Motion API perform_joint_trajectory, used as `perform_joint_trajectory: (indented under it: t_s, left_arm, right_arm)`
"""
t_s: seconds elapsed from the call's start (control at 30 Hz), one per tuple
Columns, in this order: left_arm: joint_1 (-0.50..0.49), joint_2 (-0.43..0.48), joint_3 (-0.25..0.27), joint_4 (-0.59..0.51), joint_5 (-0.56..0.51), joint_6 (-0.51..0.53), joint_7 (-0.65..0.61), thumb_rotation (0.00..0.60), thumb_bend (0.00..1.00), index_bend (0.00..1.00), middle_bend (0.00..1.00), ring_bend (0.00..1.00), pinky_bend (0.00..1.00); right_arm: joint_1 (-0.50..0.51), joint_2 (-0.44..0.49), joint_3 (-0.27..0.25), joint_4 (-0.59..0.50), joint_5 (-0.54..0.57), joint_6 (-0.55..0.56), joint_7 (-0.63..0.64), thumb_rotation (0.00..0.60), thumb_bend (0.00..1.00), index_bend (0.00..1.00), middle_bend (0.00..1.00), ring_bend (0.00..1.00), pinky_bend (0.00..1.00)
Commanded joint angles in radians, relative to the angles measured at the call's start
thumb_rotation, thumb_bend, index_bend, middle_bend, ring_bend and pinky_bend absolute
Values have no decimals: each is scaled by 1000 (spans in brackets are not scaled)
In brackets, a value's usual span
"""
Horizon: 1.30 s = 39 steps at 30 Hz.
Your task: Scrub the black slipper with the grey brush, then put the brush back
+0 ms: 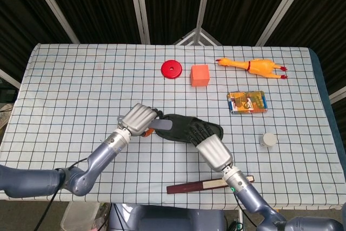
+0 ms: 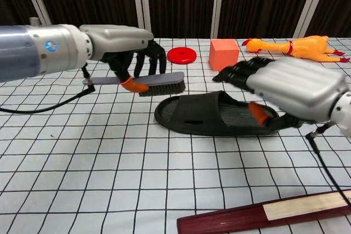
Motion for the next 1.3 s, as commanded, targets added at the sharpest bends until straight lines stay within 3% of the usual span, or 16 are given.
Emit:
perform_joint_trajectory:
  t_s: [0.03,0.17,0.3,0.5,0.83,1.03,1.3]
  left_arm:
    - [76,70,70,-48,63,9,-79,600,512,491,583,475,548]
    - [145,125,145,-37,140,-2,-157,600,508,489,580,474,548]
    - [229,147,208,14,271,48,-255,600,465,489,577,473,546]
    - [327,115,257,151,388,128,-376,600,435,483,569,467,536]
    - [390,44,271,313,491,173,-392,600,343,416,501,400,448]
    - [401,14,247,338,494,165,-364,600,141,282,397,311,370]
    - [414,13,232,331,520,167,-373,600,65,147,306,255,322]
  right_arm:
    - [-91,97,9,-30,-28,138,53,600,793,0,47,1,61]
    - [-177,178,-4,-32,-30,236,184,600,696,0,35,0,44]
    - [-263,230,-23,0,-40,328,328,600,675,0,31,0,37]
    - [-337,248,-52,53,-44,378,436,600,664,0,27,0,20]
    - [-353,250,-45,55,-63,358,445,600,663,0,26,0,18]
    - [-357,252,-38,49,-64,338,439,600,663,0,26,0,17]
    - [-368,262,-24,44,-62,329,444,600,663,0,26,0,17]
